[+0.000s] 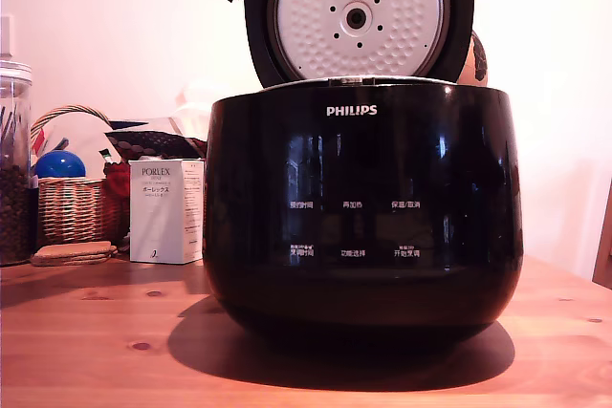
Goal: Close the rice cooker by pressing the lid down with medium force
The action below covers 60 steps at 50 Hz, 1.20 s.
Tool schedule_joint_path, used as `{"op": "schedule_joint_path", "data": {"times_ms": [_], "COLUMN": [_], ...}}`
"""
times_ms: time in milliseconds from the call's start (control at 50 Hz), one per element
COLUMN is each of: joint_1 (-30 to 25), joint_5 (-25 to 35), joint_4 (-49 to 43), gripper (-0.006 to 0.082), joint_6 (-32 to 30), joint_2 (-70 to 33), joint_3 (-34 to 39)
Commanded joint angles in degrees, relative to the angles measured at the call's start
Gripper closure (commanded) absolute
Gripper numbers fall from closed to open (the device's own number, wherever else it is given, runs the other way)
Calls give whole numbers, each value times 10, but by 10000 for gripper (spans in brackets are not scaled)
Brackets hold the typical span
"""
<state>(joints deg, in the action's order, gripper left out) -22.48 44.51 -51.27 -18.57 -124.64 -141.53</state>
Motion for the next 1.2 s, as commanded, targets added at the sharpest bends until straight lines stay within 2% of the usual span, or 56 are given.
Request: {"op": "schedule_joint_path", "data": {"times_ms": [0,400,820,1180], "joint_1": [-13,-14,-14,-13], "joint_5": [4,31,30,0], "joint_4": [-1,-11,-47,-59], "gripper": [791,791,791,791], "joint_6": [-5,30,50,35], "joint_2": [11,32,67,123], "joint_3": [1,21,24,123]}}
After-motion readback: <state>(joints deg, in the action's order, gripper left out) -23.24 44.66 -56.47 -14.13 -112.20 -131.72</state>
